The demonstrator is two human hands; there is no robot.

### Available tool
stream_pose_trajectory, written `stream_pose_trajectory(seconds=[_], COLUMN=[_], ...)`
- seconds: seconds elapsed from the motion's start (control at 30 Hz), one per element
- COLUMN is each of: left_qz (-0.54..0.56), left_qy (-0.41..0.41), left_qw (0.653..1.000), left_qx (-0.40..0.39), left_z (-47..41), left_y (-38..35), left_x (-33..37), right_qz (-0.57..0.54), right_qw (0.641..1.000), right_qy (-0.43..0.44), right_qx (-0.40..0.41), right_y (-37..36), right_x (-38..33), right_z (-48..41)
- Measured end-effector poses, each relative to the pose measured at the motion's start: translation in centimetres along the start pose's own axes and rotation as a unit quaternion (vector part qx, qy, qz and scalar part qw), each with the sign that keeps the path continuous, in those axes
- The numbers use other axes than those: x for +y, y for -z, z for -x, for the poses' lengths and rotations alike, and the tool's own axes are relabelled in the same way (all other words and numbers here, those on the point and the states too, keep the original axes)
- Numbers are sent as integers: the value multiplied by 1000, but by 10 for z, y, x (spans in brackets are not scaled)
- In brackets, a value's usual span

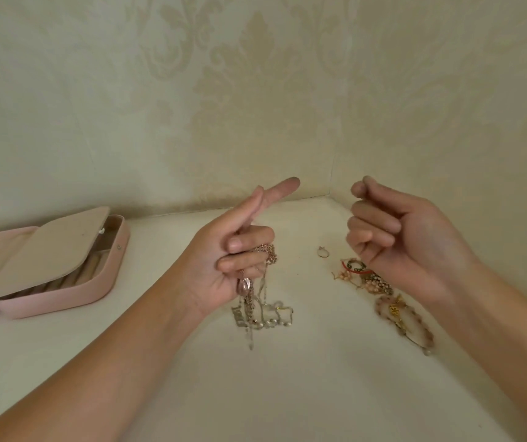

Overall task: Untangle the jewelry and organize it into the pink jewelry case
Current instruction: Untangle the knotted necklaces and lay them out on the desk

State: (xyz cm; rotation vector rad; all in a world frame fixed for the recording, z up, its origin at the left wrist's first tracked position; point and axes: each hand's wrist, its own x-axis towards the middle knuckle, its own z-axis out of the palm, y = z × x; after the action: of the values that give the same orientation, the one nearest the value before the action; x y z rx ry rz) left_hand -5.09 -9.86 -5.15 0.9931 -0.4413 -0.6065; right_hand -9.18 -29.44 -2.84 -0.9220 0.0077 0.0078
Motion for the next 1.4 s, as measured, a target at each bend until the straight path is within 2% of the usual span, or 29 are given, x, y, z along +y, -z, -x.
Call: stream_pose_trajectory(seconds=[0.1, 0.17, 0.23, 0.3, 0.43, 0.53, 0.6, 0.77, 0.83, 0.93, 1.03, 1.1, 1.13, 1.2, 1.23, 1.3, 1.33, 1.4], left_qz=[-27, -34, -29, -15, 10, -29, -4, -66, -78, -118, -188, -260, -265, -188, -125, -56, -62, -95], left_qy=[33, 68, 108, 143, 186, 192, 203, 185, 154, 111, 94, 87, 69, 18, 7, 31, 57, 102], left_qw=[999, 996, 989, 979, 949, 946, 940, 944, 954, 970, 971, 960, 961, 982, 992, 998, 996, 990], left_qx=[-17, -52, -94, -144, -253, -262, -273, -265, -246, -182, -117, -63, -33, 8, 17, 21, 17, -6], left_z=[0, 0, 0, -2, -5, -5, -5, 0, 2, 3, 0, -4, -4, -3, -2, 0, 1, 4], left_y=[1, 1, 2, 7, 15, 17, 19, 15, 18, 25, 32, 32, 29, 24, 22, 19, 19, 22], left_x=[-1, -1, -1, -1, 5, 5, 3, 2, 7, 12, 9, 7, 7, 7, 8, 11, 13, 19], right_qz=[226, 351, 426, 406, 271, 237, 230, 246, 211, 110, 131, 260, 358, 490, 494, 403, 338, 259], right_qw=[973, 934, 888, 877, 924, 935, 937, 919, 934, 974, 983, 963, 933, 870, 866, 910, 936, 961], right_qy=[44, 15, -57, -119, -147, -143, -137, -149, -139, -99, -64, -46, -25, 35, 54, 39, 23, 3], right_qx=[2, -68, -163, -229, -225, -222, -223, -271, -253, -172, -108, -57, -29, 32, 58, 91, 92, 92], right_y=[5, 6, 5, 2, -3, -4, -7, -6, -4, -2, -4, -1, 1, 4, 7, 12, 13, 16], right_x=[-2, 5, 17, 28, 35, 37, 37, 40, 38, 26, 12, 8, 8, 11, 13, 13, 12, 8], right_z=[0, 1, 2, 3, 3, 3, 5, 5, 2, 0, 3, 3, 2, 0, -1, -4, -5, -7])
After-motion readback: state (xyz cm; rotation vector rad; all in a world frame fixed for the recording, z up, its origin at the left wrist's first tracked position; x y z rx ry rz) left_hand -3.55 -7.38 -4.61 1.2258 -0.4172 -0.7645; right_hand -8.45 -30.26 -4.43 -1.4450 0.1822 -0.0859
